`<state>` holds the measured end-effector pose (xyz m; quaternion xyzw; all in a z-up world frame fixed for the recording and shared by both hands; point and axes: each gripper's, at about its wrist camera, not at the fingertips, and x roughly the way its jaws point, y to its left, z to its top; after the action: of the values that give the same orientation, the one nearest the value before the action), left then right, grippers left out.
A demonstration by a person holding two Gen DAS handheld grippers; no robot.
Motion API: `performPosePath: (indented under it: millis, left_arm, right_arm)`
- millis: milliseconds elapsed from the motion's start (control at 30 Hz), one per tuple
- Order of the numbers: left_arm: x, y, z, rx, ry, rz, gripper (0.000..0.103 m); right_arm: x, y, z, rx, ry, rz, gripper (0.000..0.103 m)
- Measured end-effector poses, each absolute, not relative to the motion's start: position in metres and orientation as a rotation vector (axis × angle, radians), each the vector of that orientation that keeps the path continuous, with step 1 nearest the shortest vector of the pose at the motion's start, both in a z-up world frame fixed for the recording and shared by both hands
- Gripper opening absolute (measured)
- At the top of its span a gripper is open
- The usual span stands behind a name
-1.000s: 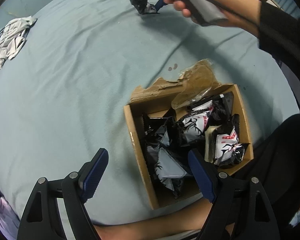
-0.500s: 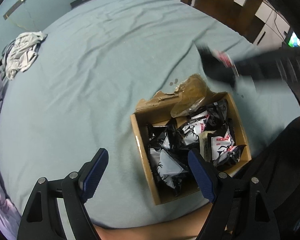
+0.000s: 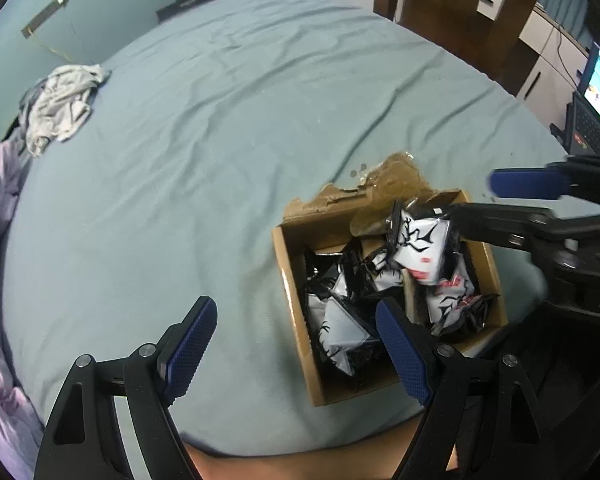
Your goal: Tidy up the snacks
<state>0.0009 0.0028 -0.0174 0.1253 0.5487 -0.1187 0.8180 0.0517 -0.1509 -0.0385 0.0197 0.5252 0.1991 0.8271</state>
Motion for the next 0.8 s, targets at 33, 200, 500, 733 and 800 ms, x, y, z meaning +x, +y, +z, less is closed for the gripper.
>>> performPosePath:
  millis: [33, 200, 500, 733, 800]
  left_arm:
    - [-0.001, 0.001, -0.017, 0.28, 1.162, -0.245, 0.083]
    - [-0.009, -0.007, -0.017, 0.329, 1.151, -0.246, 0.083]
    - [-0.011, -0.022, -0.027, 0.416, 1.156, -0.243, 0.083]
    - [-0.009, -0.024, -0.027, 0.415, 1.16, -0.239, 0.083]
    - [-0.009, -0.025, -0.027, 0.416, 1.157, -0.24, 0.083]
  right_arm:
    - [0.043, -0.154, -0.036, 0.037, 1.109, 0.424, 0.048]
    - [0.009, -0.18, -0.04, -0.037, 1.095, 0.393, 0.049]
    - [0.006, -0.172, -0.04, -0.026, 1.035, 0.322, 0.049]
    - [-0.003, -0.163, -0.044, -0.063, 1.007, 0.332, 0.049]
    - [-0.007, -0.176, -0.038, -0.044, 1.008, 0.337, 0.049]
